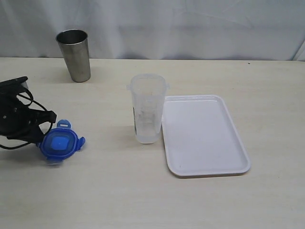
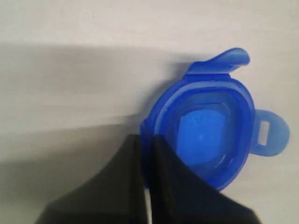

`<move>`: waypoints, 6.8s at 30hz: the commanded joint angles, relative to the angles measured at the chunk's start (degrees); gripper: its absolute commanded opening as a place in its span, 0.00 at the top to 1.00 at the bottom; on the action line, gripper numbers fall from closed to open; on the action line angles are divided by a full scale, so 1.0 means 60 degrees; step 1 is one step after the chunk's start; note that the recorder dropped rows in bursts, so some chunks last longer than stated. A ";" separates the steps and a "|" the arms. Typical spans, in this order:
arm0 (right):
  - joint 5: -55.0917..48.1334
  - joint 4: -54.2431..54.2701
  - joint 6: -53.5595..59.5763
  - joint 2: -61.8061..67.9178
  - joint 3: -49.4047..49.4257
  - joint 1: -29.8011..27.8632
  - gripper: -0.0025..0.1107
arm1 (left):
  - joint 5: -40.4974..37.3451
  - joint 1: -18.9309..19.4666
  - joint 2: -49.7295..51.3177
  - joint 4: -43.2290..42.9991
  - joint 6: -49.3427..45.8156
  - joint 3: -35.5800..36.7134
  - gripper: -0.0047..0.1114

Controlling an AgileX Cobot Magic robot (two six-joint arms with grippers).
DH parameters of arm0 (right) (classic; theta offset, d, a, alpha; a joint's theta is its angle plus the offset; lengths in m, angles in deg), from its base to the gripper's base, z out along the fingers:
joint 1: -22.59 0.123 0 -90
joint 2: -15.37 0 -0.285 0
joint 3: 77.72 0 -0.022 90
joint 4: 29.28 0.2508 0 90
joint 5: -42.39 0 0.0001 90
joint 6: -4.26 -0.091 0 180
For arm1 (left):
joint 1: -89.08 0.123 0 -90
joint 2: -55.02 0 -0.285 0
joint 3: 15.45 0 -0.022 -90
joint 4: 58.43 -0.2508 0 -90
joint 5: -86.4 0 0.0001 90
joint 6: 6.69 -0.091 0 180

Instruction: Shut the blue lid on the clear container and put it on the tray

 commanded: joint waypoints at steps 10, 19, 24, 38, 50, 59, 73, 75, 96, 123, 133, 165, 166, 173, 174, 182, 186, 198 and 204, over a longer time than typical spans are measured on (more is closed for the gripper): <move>0.0031 0.0062 -0.0018 -0.0047 0.0025 -0.0001 0.94 | 0.0404 -0.0100 -0.2134 -0.0077 -0.2477 0.0007 0.96; 0.0031 0.0062 -0.0018 -0.0047 0.0025 -0.0001 0.94 | 0.2027 -0.1720 -0.3407 -0.0373 -0.4617 0.0007 0.96; 0.0031 0.0062 -0.0018 -0.0047 0.0025 -0.0001 0.94 | 0.3998 -0.2450 -0.3649 -0.0647 -0.4682 0.0007 0.96; 0.0031 0.0062 -0.0018 -0.0047 0.0025 -0.0001 0.94 | 0.8665 -0.4018 -0.2745 -0.0647 -0.6441 0.0007 0.96; 0.0031 0.0062 -0.0018 -0.0047 0.0025 -0.0001 0.94 | 0.9034 -0.4453 -0.1047 -0.1145 -0.6430 -0.1397 0.96; 0.0031 0.0062 -0.0018 -0.0047 0.0025 -0.0001 0.94 | 0.8738 -0.5272 -0.0982 -0.1123 -0.8724 -0.1590 0.96; 0.0031 0.0062 -0.0018 -0.0047 0.0025 -0.0001 0.94 | 1.1754 -0.6425 -0.0958 0.3264 -1.4124 -0.1590 0.96; 0.0031 0.0062 -0.0018 -0.0047 0.0025 -0.0001 0.94 | 1.2055 -0.6610 -0.0945 0.3823 -1.4864 -0.1590 0.96; 0.0031 0.0062 -0.0018 -0.0047 0.0025 -0.0001 0.94 | 1.2552 -0.8007 -0.0619 0.6339 -1.6770 -0.1590 0.96; 0.0031 0.0062 -0.0018 -0.0047 0.0025 -0.0001 0.94 | 1.2800 -0.8338 -0.0619 0.6242 -1.7388 -0.1590 0.96; 0.0031 0.0062 -0.0018 -0.0047 0.0025 -0.0001 0.94 | 1.3121 -0.8338 -0.0619 0.5977 -1.7388 -0.0992 0.96; 0.0031 0.0062 -0.0018 -0.0047 0.0025 -0.0001 0.94 | 1.3585 -0.8727 -0.0619 0.5878 -1.6904 -0.0992 0.96; 0.0031 0.0062 -0.0018 -0.0047 0.0025 -0.0001 0.94 | 1.3585 -0.8727 -0.0619 0.5878 -1.6904 -0.0992 0.96; 0.0031 0.0062 -0.0018 -0.0047 0.0025 -0.0001 0.94 | 1.3497 -0.8892 -0.0619 0.5874 -1.7185 -0.0992 0.96; 0.0031 0.0062 -0.0018 -0.0047 0.0025 -0.0001 0.94 | 1.3497 -0.8892 -0.0619 0.5874 -1.7185 -0.0992 0.96; 0.0031 0.0062 -0.0018 -0.0047 0.0025 -0.0001 0.94 | 1.3103 -0.8892 -0.0619 0.6219 -1.7386 -0.0992 0.96; 0.0031 0.0062 -0.0018 -0.0047 0.0025 -0.0001 0.94 | 1.3165 -0.8892 -0.0619 0.6213 -1.7386 -0.0992 0.96; 0.0031 0.0062 -0.0018 -0.0047 0.0025 -0.0001 0.94 | 1.3399 -0.8892 -0.0619 0.5557 -1.7386 -0.0992 0.96; 0.0031 0.0062 -0.0018 -0.0047 0.0025 -0.0001 0.94 | 1.3340 -0.8892 -0.0619 0.5353 -1.7386 -0.0992 0.96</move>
